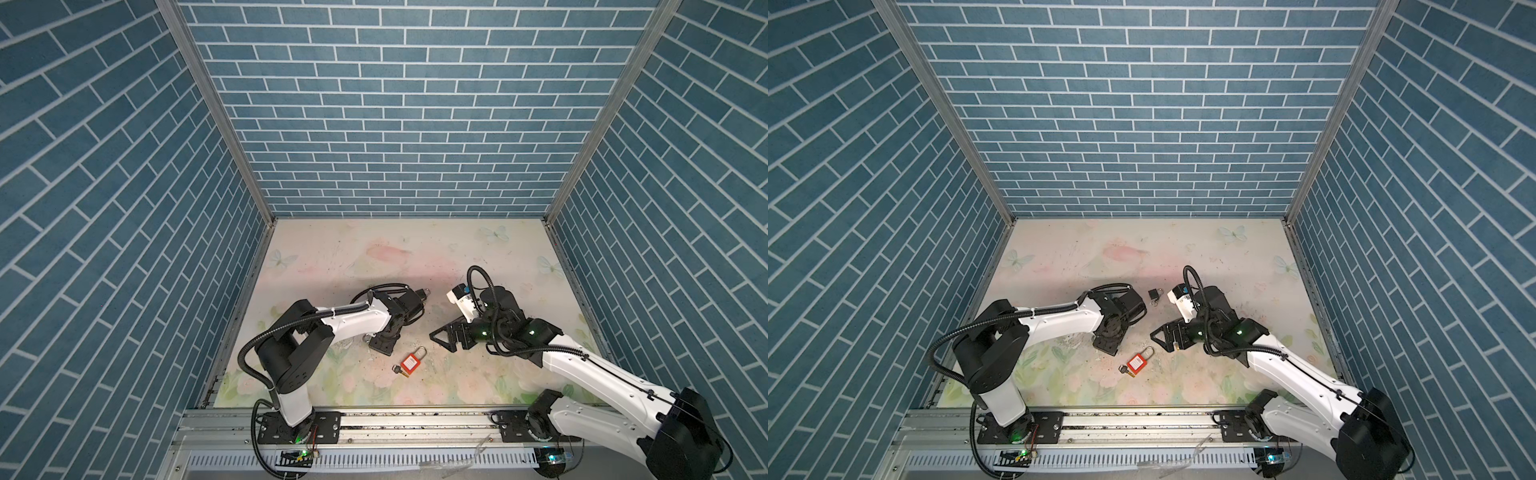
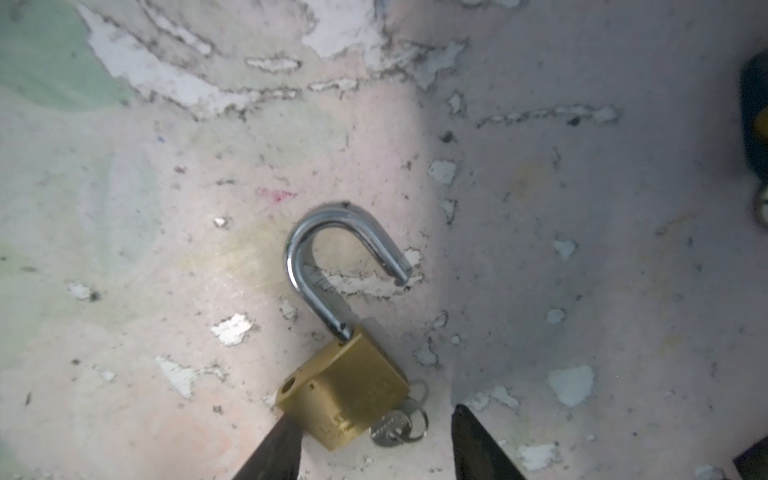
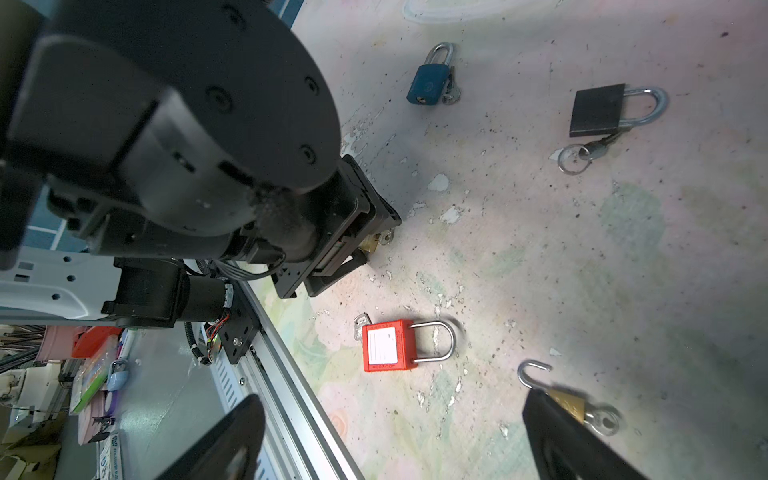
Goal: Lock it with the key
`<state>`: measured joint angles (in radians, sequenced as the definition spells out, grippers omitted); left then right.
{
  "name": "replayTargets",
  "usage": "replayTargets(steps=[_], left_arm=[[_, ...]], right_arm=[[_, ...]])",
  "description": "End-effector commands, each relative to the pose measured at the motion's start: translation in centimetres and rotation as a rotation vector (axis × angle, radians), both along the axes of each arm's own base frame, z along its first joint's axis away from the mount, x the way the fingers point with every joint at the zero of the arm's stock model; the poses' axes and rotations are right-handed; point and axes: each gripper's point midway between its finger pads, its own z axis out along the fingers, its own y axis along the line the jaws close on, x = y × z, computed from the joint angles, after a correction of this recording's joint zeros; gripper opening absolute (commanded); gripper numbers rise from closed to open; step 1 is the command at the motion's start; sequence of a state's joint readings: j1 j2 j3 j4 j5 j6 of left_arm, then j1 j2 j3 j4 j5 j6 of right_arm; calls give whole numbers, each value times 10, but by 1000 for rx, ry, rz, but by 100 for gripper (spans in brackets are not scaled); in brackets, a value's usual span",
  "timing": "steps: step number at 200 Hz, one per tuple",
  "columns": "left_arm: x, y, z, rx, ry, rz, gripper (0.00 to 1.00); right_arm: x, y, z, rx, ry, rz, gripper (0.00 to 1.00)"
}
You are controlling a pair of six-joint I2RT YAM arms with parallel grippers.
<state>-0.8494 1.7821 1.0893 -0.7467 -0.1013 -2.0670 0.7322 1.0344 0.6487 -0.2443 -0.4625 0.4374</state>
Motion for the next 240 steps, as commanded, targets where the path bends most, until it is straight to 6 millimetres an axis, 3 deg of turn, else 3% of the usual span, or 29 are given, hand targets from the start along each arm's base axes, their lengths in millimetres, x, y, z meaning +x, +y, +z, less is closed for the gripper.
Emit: replayTargets(steps=[1,50,131,174,203,240], left_arm=[[-8,18,-6,54,65,293,59],[-5,30,-17,74,68,320,56],[-8,59,-13,151,82,314,56],[-2,48,-13,168,144,171,56],[-12,35,-21,151,241,92,56],[-16,21,-23,139,226,72,56]], right_arm=[[-3,1,-1,4,-33,38,97],[-6,1,-1,11,-31,47,97],[-8,-1,0,15,-31,43,97],[-6,0,3,16,-36,34,97],[-4,0,5,18,-42,30,97],[-5,0,8,25,-46,32,97]])
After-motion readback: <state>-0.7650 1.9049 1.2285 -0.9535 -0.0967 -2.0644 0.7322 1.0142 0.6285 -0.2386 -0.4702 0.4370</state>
